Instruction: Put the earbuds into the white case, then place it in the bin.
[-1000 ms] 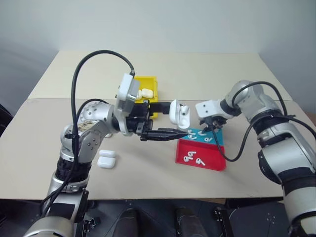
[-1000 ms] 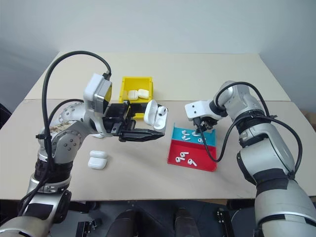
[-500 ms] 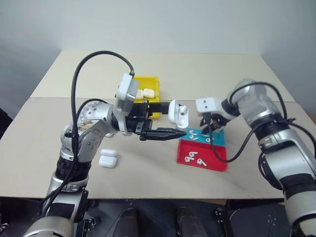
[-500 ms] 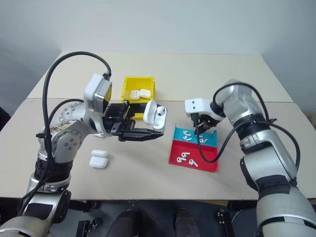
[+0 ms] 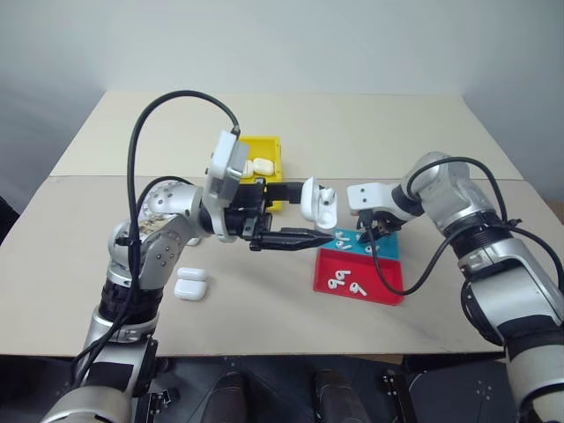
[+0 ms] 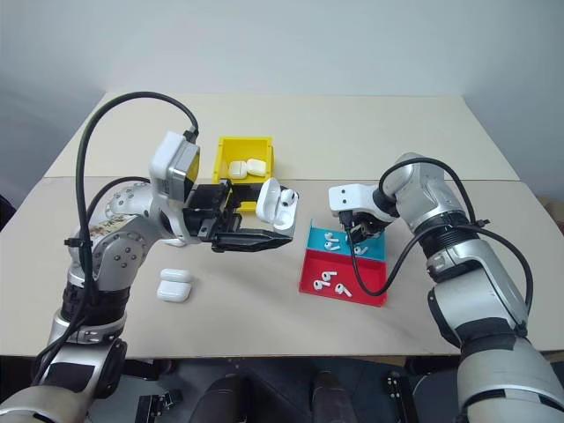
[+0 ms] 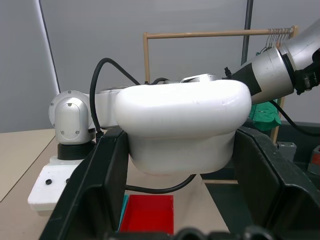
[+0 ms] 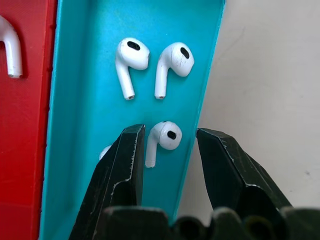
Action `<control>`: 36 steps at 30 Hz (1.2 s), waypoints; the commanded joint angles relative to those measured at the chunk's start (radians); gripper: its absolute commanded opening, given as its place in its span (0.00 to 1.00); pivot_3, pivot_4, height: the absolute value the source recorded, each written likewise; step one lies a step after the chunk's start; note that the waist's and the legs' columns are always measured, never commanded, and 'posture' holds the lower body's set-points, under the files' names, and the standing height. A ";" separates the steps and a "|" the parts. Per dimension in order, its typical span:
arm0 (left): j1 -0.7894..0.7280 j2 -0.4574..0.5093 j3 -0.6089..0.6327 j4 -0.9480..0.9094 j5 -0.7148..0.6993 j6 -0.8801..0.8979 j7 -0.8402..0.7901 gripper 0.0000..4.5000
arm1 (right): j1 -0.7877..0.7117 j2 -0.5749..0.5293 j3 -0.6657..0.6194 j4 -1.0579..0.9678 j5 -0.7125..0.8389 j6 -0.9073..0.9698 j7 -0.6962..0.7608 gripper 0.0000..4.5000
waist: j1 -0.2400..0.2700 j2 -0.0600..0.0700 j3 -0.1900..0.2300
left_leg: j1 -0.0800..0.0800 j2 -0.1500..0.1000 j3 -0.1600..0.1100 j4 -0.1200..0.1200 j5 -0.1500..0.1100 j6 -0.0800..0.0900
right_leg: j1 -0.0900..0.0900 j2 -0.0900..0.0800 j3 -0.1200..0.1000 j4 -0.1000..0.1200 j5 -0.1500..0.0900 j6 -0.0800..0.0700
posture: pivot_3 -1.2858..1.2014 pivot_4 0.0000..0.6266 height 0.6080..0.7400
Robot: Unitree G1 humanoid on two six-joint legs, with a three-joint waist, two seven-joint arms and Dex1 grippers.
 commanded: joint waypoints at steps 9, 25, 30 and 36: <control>0.000 0.011 0.020 -0.043 -0.019 -0.009 0.016 0.62 | -0.007 0.003 -0.003 0.030 -0.014 -0.032 -0.016 0.46 | 0.000 0.000 0.000 | 0.000 0.000 0.000 0.000 0.000 0.000 | 0.000 0.000 0.000 0.000 0.000 0.000 | 0.52 0.24 1.00; -0.004 0.009 0.017 -0.039 -0.026 -0.003 0.018 0.62 | 0.031 -0.032 -0.089 -0.105 0.056 0.107 0.001 0.14 | 0.001 0.000 0.000 | 0.001 0.000 0.000 0.000 0.000 0.000 | 0.001 0.000 0.000 0.000 0.000 0.000 | 0.52 0.24 1.00; -0.014 0.015 0.026 -0.013 -0.023 -0.009 0.003 0.62 | 0.145 -0.106 -0.357 -0.553 0.281 0.516 0.008 0.14 | 0.011 0.001 0.001 | -0.001 0.000 0.000 0.000 0.000 0.000 | 0.000 0.000 0.000 0.000 0.000 0.000 | 0.52 0.24 1.00; -0.037 0.016 0.021 0.033 -0.004 -0.023 -0.023 0.62 | 0.261 0.014 -0.878 -1.067 0.693 1.175 -0.144 0.14 | 0.018 0.001 0.001 | -0.001 0.000 -0.002 0.000 0.000 0.001 | 0.001 0.000 -0.001 0.000 0.000 0.000 | 0.52 0.24 1.00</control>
